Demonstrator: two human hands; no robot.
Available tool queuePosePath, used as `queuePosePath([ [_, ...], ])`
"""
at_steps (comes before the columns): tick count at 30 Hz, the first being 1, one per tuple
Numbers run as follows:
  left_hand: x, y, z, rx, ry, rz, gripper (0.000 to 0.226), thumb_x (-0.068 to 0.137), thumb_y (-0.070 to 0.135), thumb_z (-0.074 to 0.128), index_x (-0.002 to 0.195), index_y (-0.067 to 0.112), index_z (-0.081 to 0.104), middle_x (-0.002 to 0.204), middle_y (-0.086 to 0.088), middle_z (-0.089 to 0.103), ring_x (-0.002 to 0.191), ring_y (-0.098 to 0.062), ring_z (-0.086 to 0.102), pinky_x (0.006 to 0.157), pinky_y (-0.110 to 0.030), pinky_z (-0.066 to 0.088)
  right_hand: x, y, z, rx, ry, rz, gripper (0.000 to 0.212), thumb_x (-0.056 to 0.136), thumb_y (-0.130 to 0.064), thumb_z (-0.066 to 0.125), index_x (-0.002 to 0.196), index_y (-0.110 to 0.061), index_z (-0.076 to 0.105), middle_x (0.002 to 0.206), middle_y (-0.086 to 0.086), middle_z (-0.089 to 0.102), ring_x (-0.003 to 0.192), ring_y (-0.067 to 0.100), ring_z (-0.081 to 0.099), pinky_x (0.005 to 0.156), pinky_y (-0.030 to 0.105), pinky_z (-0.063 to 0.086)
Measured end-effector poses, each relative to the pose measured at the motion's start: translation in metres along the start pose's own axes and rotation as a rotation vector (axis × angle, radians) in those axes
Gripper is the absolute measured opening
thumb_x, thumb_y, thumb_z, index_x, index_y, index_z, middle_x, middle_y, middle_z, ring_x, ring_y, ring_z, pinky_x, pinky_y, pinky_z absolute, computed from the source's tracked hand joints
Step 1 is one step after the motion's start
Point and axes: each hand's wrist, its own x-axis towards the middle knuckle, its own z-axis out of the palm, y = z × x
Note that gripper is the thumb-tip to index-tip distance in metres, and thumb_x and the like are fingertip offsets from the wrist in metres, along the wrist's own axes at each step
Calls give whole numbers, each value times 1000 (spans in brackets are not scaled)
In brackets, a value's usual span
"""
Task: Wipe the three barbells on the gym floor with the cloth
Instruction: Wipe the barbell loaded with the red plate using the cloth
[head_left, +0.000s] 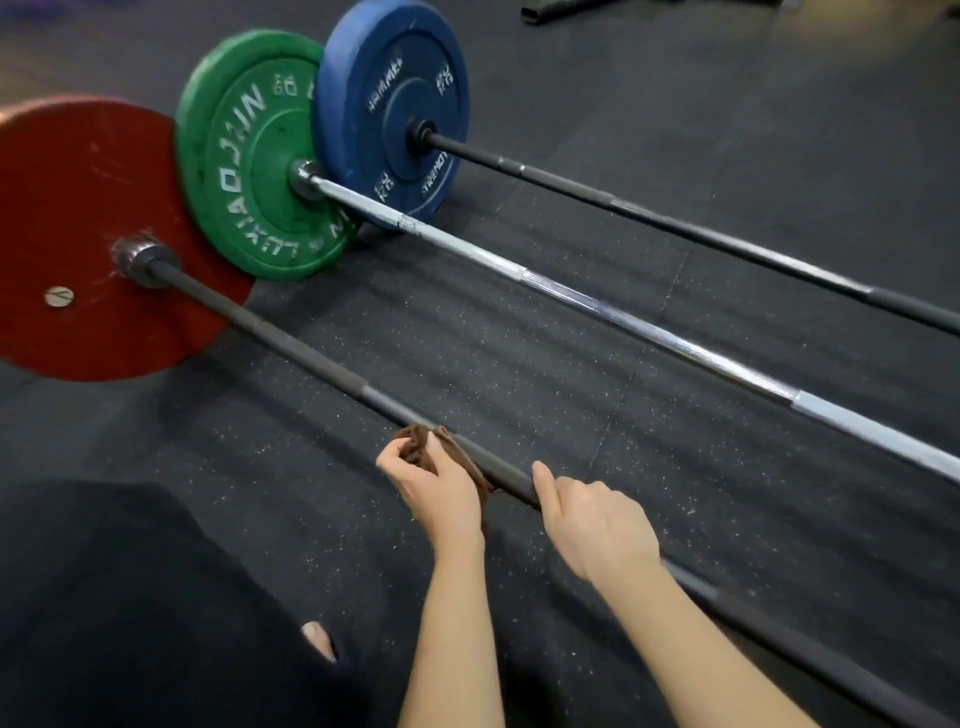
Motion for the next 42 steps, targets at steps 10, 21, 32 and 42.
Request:
queuePosePath([
  [10,-10,4,-1,57,-58,-37,26,108,31,44,130,26,33,131,-5,47,106,-24,56,64,-23,44,16,-20,-21,-19,-165,45,55,108,-40,15,144,-18,51,103,10,65,93,32,64,84,42,49],
  [21,15,-6,-18,134,-196,18,14,107,35,46,115,39,35,128,-1,51,107,-17,58,88,-37,49,35,-37,10,35,15,23,48,105,-29,20,145,-24,47,92,1,54,77,28,50,68,39,38],
  [32,14,0,-15,71,-150,-4,14,108,31,44,118,34,36,131,-2,48,111,-18,56,91,-39,50,29,-37,3,45,-19,-49,49,105,-21,29,155,-24,25,94,2,53,78,26,56,67,39,46],
  [42,6,-14,-5,136,-117,55,17,106,33,49,105,45,37,118,2,57,104,-17,59,88,-41,51,52,-71,-6,8,-29,-34,40,102,-16,23,118,-17,59,117,7,69,105,34,64,75,37,42],
])
